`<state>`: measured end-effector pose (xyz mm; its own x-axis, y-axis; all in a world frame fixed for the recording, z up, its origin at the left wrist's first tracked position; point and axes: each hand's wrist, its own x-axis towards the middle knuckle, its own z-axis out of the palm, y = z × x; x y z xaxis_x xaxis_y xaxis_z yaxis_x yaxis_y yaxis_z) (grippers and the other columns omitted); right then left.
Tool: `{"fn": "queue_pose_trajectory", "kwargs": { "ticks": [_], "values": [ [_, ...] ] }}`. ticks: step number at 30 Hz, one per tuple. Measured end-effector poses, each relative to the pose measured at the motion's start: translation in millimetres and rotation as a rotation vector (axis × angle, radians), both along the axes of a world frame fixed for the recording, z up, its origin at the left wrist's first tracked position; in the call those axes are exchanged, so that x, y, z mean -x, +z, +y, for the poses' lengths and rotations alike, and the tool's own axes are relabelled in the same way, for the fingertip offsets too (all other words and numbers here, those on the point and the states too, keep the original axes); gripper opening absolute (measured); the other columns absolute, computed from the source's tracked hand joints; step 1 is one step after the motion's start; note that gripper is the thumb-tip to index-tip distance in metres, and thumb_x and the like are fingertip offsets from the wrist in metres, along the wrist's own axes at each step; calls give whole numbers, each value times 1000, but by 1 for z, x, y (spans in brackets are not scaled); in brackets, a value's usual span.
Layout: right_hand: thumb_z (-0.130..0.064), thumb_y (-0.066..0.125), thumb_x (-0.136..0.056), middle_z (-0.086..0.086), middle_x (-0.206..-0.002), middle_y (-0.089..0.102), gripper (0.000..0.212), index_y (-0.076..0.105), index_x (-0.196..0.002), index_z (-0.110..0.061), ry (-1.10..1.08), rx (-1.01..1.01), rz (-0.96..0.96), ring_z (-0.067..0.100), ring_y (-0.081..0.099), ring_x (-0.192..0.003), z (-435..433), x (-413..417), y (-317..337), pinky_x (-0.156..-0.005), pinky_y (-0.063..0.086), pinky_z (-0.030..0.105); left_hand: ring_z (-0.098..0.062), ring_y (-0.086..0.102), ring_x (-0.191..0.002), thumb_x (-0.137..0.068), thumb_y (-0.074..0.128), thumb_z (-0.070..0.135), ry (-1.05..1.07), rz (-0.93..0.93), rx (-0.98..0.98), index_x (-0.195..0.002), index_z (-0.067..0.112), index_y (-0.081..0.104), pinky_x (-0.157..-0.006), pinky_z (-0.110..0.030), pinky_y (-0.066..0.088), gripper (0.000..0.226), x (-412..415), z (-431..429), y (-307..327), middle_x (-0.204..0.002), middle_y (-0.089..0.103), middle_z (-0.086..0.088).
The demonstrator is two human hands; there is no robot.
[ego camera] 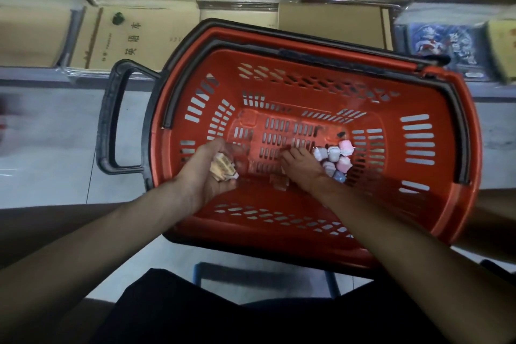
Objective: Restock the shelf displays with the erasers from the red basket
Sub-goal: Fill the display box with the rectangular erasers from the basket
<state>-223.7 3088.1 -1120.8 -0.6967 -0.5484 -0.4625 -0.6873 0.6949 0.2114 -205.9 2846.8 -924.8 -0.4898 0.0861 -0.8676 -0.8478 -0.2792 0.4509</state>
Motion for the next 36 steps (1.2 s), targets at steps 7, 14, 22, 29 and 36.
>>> {"fn": "queue_pose_trajectory", "kwargs": {
  "ticks": [7,14,22,29,36],
  "values": [
    [-27,95,-55,-1,-72,73,28,78,-75,-17,122,34,-10,24,71,-79,3,12,-20,-78,51,33,-14,58,-52,-89,49,16,5,51,-26,-100,10,70,-52,-24,49,24,12,-1,6,-69,62,-4],
    [-32,95,-47,4,-71,74,33,79,-68,-13,-100,221,-170,26,73,-67,-1,10,-31,-70,61,31,-14,57,-58,-87,53,18,12,49,-18,-103,10,70,-51,-26,50,25,15,-4,4,-72,61,-5],
    [-23,74,-91,13,-139,62,56,52,-141,-13,-684,566,-526,30,59,-127,-20,4,12,-93,41,23,-16,57,-59,-85,55,17,8,80,-26,-106,9,71,-54,-27,50,28,19,-6,1,-75,63,-7],
    [-15,60,-95,8,-140,63,38,62,-133,-18,-974,623,-669,27,57,-131,-35,6,13,-92,41,20,-17,58,-61,-84,55,19,2,87,-21,-108,9,71,-56,-27,51,31,20,-9,-3,-75,64,-7],
    [-23,72,-91,22,-146,55,70,41,-151,-7,-895,537,-581,37,53,-135,-40,7,14,-104,43,31,-16,56,-60,-83,55,18,11,80,-17,-106,9,72,-54,-26,50,29,21,-11,-4,-75,63,-7]
  ]
}}
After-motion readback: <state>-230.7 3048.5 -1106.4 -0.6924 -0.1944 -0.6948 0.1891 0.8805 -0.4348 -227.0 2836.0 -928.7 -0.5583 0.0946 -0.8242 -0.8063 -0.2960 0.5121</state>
